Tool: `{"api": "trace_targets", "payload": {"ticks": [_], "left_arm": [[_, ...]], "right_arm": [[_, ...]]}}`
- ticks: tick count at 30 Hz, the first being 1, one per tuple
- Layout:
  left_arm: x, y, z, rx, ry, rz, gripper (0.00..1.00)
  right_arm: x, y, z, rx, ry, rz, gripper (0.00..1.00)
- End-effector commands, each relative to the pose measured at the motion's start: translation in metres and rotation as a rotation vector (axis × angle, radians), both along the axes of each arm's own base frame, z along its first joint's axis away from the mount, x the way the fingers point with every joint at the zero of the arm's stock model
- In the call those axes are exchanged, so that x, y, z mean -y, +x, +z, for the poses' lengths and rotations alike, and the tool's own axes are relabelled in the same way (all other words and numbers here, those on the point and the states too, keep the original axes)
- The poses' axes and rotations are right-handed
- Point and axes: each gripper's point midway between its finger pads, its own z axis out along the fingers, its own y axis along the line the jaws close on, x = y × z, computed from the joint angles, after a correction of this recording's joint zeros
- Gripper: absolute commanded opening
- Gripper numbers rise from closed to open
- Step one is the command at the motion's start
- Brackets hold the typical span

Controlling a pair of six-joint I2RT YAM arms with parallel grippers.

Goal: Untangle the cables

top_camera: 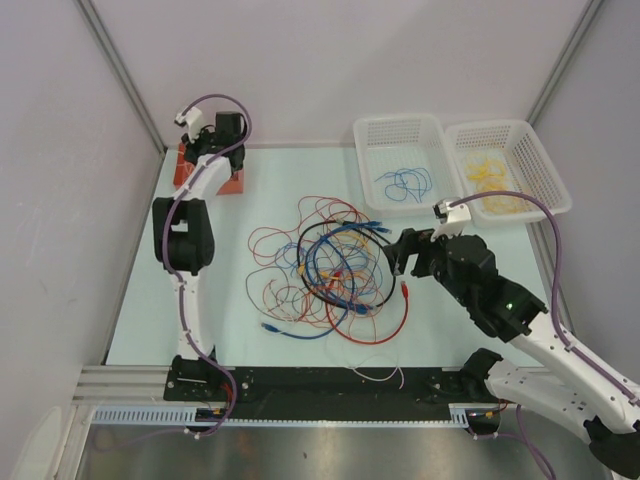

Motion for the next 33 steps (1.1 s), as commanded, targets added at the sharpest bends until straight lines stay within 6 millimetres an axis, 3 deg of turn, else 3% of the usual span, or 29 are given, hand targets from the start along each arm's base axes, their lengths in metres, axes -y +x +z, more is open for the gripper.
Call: {"api": "trace_targets", "payload": {"ticks": [1,2,6,7,8,12,16,18,19,20,26,28,29,31,33], "left_arm": [[-0.002,0.002,-0.009,0.027,-0.077,-0.019,0.36],[-0.001,0.003,-0.009,0.028,-0.083,-0.027,0.40],[0.002,0.017,0.003,0.055,-0.084,-0.079,0.34],[0.004,0.023,0.003,0.054,-0.082,-0.100,0.25],[0.005,0.026,0.008,0.062,-0.078,-0.108,0.24],[0.008,0.031,0.008,0.069,-0.092,-0.136,0.41],[0.017,0.027,0.010,0.096,-0.167,-0.156,0.48],[0.028,0.016,-0.002,0.097,-0.239,-0.157,0.52],[0.033,0.010,0.010,0.126,-0.263,-0.169,0.55],[0.048,0.003,-0.006,0.100,-0.296,-0.199,0.58],[0.096,-0.045,-0.028,0.047,-0.420,-0.277,0.82],[0.105,-0.063,-0.045,0.015,-0.462,-0.291,0.85],[0.106,-0.069,-0.038,0.031,-0.473,-0.302,0.87],[0.109,-0.085,-0.053,0.007,-0.510,-0.305,0.89],[0.112,-0.096,-0.052,0.011,-0.543,-0.321,0.91]], "right_arm": [[-0.002,0.008,0.009,0.041,0.014,-0.012,0.93],[-0.003,0.007,0.009,0.039,0.017,-0.007,0.93],[-0.002,0.009,0.008,0.031,0.019,-0.010,0.93],[-0.003,0.009,0.007,0.027,0.022,-0.009,0.93],[-0.002,0.009,0.007,0.026,0.020,-0.012,0.93],[-0.003,0.010,0.006,0.024,0.021,-0.008,0.93],[-0.004,0.009,0.006,0.022,0.024,-0.004,0.93],[-0.005,0.009,0.007,0.021,0.034,-0.002,0.93],[-0.007,0.008,0.008,0.022,0.041,0.009,0.93],[-0.008,0.007,0.008,0.019,0.046,0.014,0.93],[-0.009,0.001,0.014,0.015,0.086,0.033,0.93],[-0.007,-0.002,0.016,0.012,0.096,0.033,0.93],[-0.006,-0.002,0.016,0.010,0.100,0.030,0.93],[-0.005,-0.006,0.015,-0.002,0.109,0.032,0.93],[-0.005,-0.009,0.014,-0.014,0.113,0.037,0.93]]}}
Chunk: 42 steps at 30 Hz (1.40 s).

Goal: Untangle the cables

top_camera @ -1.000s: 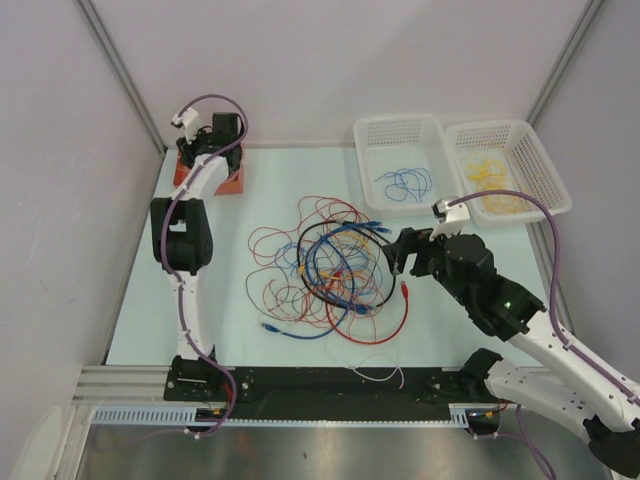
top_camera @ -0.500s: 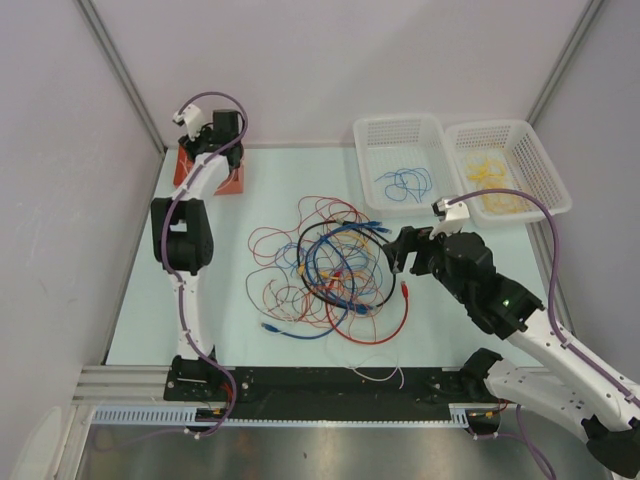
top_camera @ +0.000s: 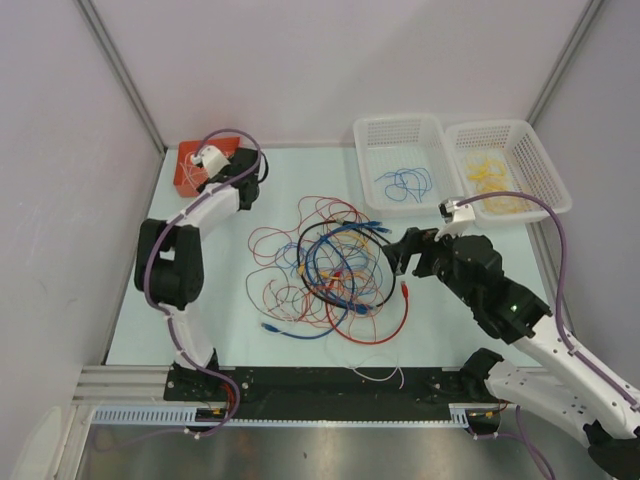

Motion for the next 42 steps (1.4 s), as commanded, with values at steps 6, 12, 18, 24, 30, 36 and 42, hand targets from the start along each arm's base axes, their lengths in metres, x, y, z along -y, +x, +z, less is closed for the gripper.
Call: {"api": "trace_targets", "payload": {"ticks": [6,12,18,24,30,36,42], "left_arm": [[0.063,-0.049,0.002,-0.007,-0.307,-0.318,0.91],[0.179,-0.133,-0.014,-0.154,-0.207,-0.809,1.00],[0.186,-0.193,-0.044,-0.202,-0.169,-0.876,1.00],[0.191,-0.224,-0.049,-0.183,-0.232,-0.958,0.99],[0.203,-0.250,-0.033,-0.089,-0.300,-1.042,0.95],[0.207,-0.270,-0.056,-0.162,-0.288,-1.076,0.79],[0.206,-0.273,-0.065,-0.185,-0.282,-1.075,0.43]], "right_arm": [[-0.001,-0.012,0.010,-0.003,0.062,0.033,0.93],[-0.007,-0.017,0.006,-0.042,0.058,0.072,0.93],[-0.008,-0.020,0.003,-0.075,0.078,0.063,0.92],[-0.009,-0.021,-0.002,-0.089,0.068,0.054,0.91],[-0.015,-0.023,-0.010,-0.111,0.045,0.061,0.91],[-0.023,-0.025,-0.015,-0.123,0.032,0.067,0.91],[-0.022,-0.026,-0.017,-0.126,0.020,0.054,0.91]]}}
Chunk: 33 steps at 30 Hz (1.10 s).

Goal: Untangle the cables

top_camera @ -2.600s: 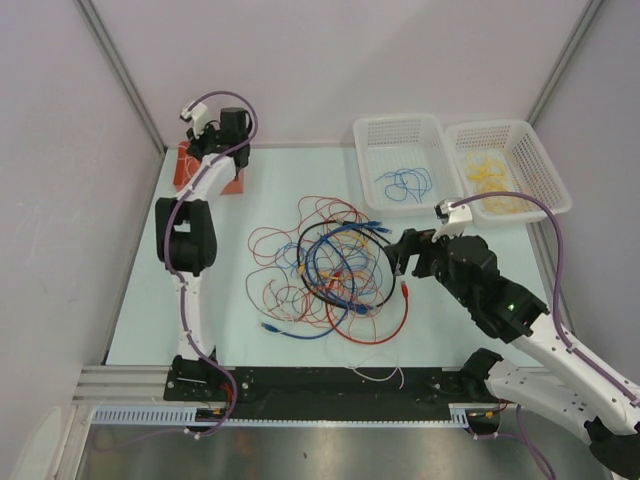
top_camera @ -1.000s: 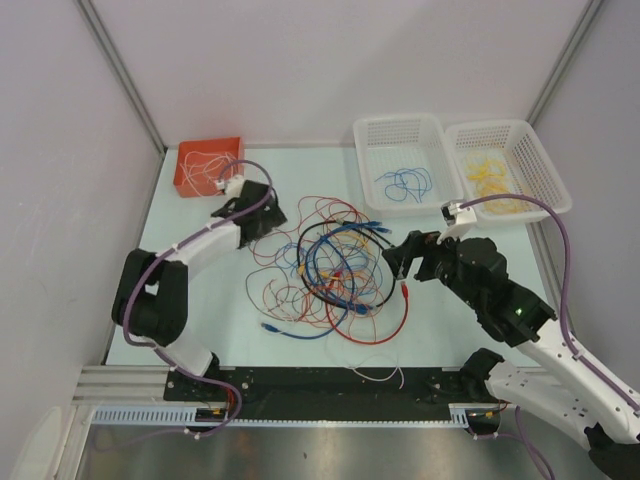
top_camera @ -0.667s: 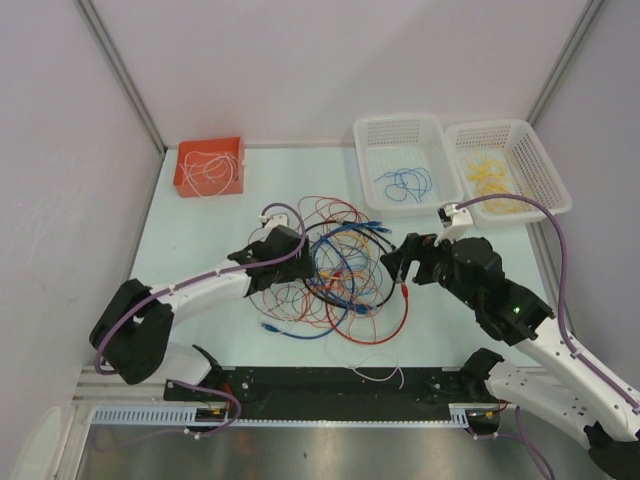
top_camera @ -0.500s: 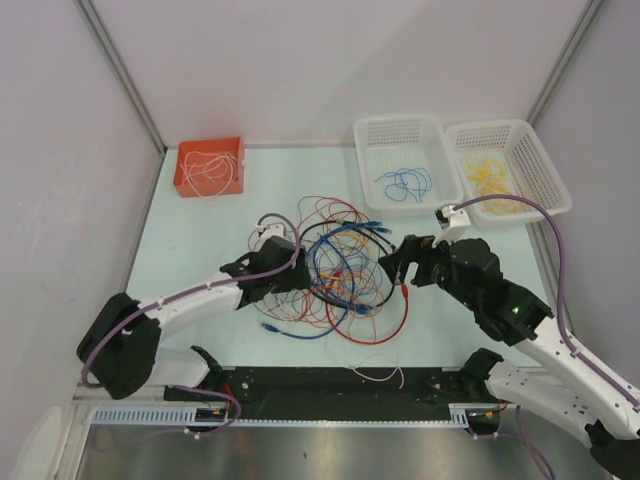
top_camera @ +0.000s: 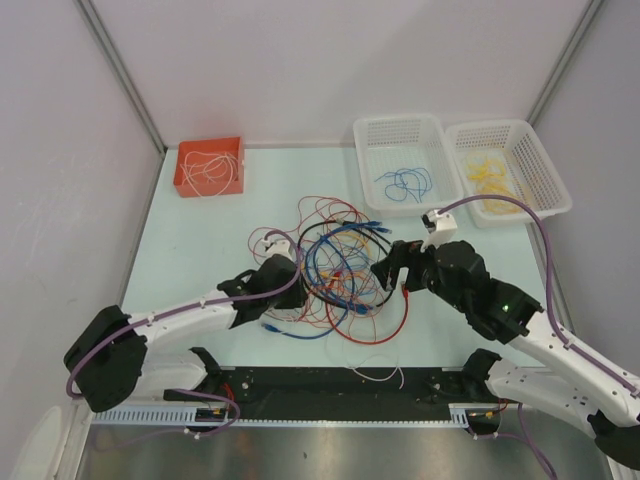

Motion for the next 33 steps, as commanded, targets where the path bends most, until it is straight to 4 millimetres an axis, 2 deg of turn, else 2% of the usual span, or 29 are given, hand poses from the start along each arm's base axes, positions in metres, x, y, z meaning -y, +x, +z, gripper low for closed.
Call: {"api": "trace_targets", "payload": {"ticks": [1,3,4,6,7,8,9,10,12,13,15,16,18,19,21,22,23,24,26,27,29,30,33], "left_arm": [[0.008,0.002,0.003,0.010,-0.028,-0.008,0.29],[0.009,0.002,0.003,0.006,-0.018,-0.022,0.12],[0.011,0.006,0.011,0.020,-0.023,-0.019,0.00],[0.005,0.011,0.029,0.062,-0.002,-0.009,0.00],[0.011,0.021,0.057,0.116,-0.025,-0.005,0.00],[0.007,0.023,0.071,0.140,-0.010,-0.002,0.00],[0.001,0.033,0.099,0.223,-0.002,0.011,0.00],[0.006,0.045,0.143,0.307,-0.038,0.030,0.00],[-0.006,0.058,0.184,0.392,0.005,0.062,0.00],[-0.004,0.067,0.231,0.464,-0.044,0.080,0.00],[-0.013,0.077,0.268,0.524,-0.035,0.097,0.00],[-0.013,0.083,0.305,0.578,-0.072,0.115,0.00],[-0.023,0.094,0.333,0.627,-0.063,0.139,0.00],[-0.027,0.099,0.361,0.671,-0.081,0.167,0.00],[-0.039,0.108,0.379,0.701,-0.067,0.202,0.00],[-0.044,0.108,0.400,0.734,-0.090,0.220,0.00],[-0.048,0.116,0.404,0.742,-0.077,0.239,0.00],[-0.053,0.117,0.420,0.771,-0.093,0.255,0.00],[-0.060,0.130,0.424,0.776,-0.074,0.287,0.00],[-0.065,0.134,0.435,0.795,-0.080,0.307,0.00],[-0.073,0.152,0.430,0.779,-0.059,0.339,0.00],[-0.077,0.156,0.438,0.791,-0.070,0.353,0.00],[-0.088,0.182,0.437,0.780,-0.065,0.399,0.00]], "right_arm": [[0.003,0.003,0.009,0.015,0.016,-0.036,0.91],[0.004,0.003,0.010,0.020,0.015,-0.039,0.91],[0.005,0.003,0.011,0.022,0.017,-0.040,0.91],[0.005,0.002,0.014,0.029,0.026,-0.041,0.91],[0.006,0.001,0.016,0.034,0.031,-0.043,0.91],[0.007,0.001,0.017,0.038,0.033,-0.040,0.91],[0.007,0.001,0.017,0.039,0.032,-0.043,0.91],[0.007,0.000,0.016,0.038,0.029,-0.041,0.91],[0.006,-0.001,0.016,0.039,0.028,-0.039,0.91],[0.007,0.000,0.017,0.041,0.029,-0.041,0.91],[0.007,-0.001,0.019,0.048,0.035,-0.040,0.91],[0.006,-0.001,0.020,0.053,0.036,-0.039,0.91],[0.008,-0.002,0.023,0.065,0.040,-0.040,0.91],[0.009,-0.002,0.025,0.071,0.042,-0.042,0.91],[0.012,-0.002,0.029,0.086,0.047,-0.046,0.91],[0.013,-0.002,0.030,0.091,0.048,-0.047,0.91],[0.014,-0.002,0.030,0.096,0.047,-0.049,0.91],[0.016,-0.003,0.032,0.102,0.051,-0.052,0.91],[0.018,-0.004,0.033,0.109,0.047,-0.052,0.91],[0.018,-0.004,0.034,0.111,0.049,-0.054,0.91],[0.019,-0.004,0.035,0.115,0.048,-0.051,0.91],[0.019,-0.005,0.034,0.116,0.044,-0.050,0.91],[0.020,-0.004,0.034,0.121,0.035,-0.051,0.91]]}}
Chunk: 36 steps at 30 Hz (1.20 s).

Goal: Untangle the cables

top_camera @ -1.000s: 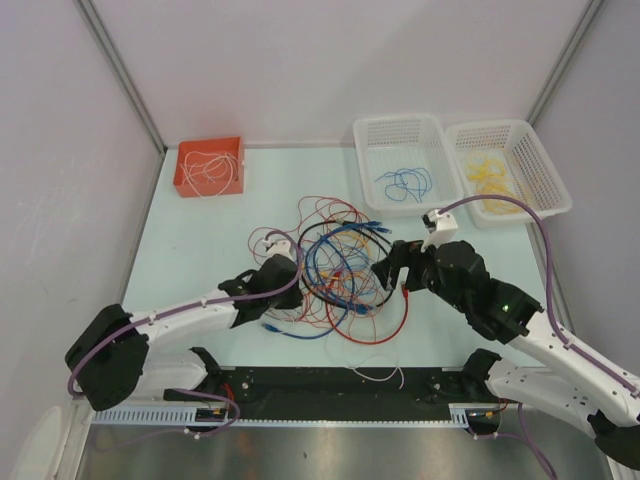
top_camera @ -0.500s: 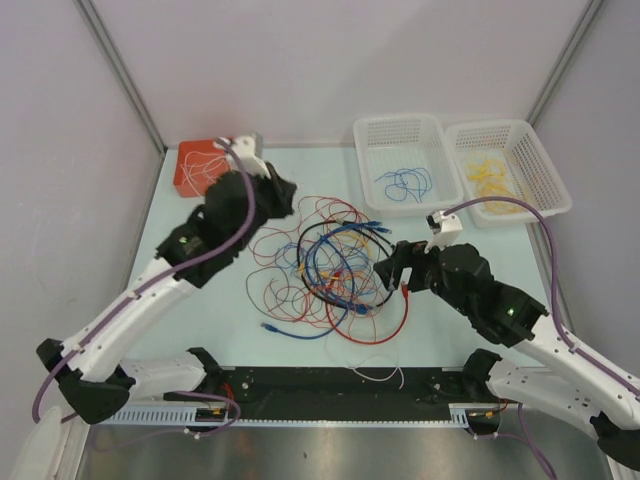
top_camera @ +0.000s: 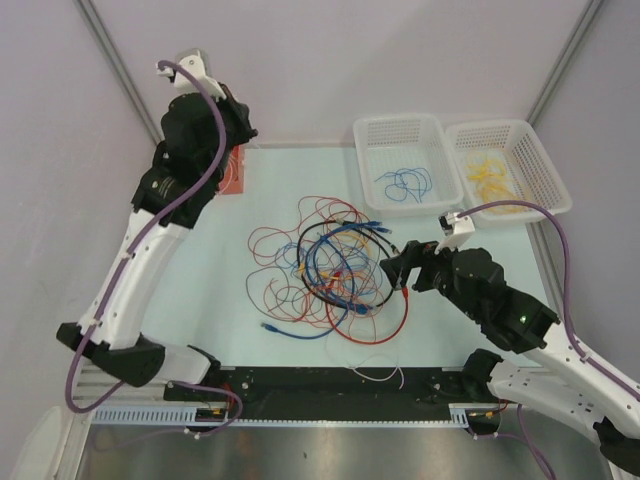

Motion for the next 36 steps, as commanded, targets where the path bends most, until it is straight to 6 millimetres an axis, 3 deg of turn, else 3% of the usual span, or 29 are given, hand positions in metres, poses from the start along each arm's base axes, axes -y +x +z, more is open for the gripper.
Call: {"api": "trace_targets", "payload": {"ticks": [1,5,14,19,27,30,31,33,34,36], "left_arm": [[-0.020,0.033,0.003,-0.016,0.004,0.058,0.00],[-0.046,0.064,0.002,-0.019,-0.036,0.132,0.00],[-0.107,0.117,-0.039,-0.058,-0.108,0.317,0.00],[-0.121,0.145,-0.059,-0.079,-0.121,0.334,0.00],[-0.138,0.192,-0.115,-0.148,-0.111,0.363,0.00],[-0.147,0.205,-0.125,-0.145,-0.118,0.381,0.00],[-0.154,0.213,-0.137,-0.162,-0.121,0.393,0.00],[-0.158,0.222,-0.137,-0.151,-0.132,0.395,0.00],[-0.164,0.230,-0.150,-0.171,-0.133,0.405,0.00],[-0.168,0.238,-0.149,-0.156,-0.137,0.403,0.00]], "right_arm": [[0.006,0.002,0.009,0.035,-0.015,-0.016,0.91],[0.009,0.002,0.010,0.052,-0.029,-0.021,0.92],[0.023,0.007,0.001,0.049,-0.098,-0.068,0.92],[0.021,0.013,-0.006,0.036,-0.124,-0.072,0.92],[0.015,0.028,-0.015,0.014,-0.145,-0.086,0.93],[0.013,0.031,-0.018,-0.004,-0.143,-0.093,0.93],[0.013,0.033,-0.023,-0.015,-0.152,-0.098,0.93],[0.012,0.035,-0.026,-0.029,-0.156,-0.101,0.93],[0.011,0.036,-0.029,-0.037,-0.163,-0.101,0.93],[0.012,0.039,-0.033,-0.048,-0.167,-0.111,0.93]]}}
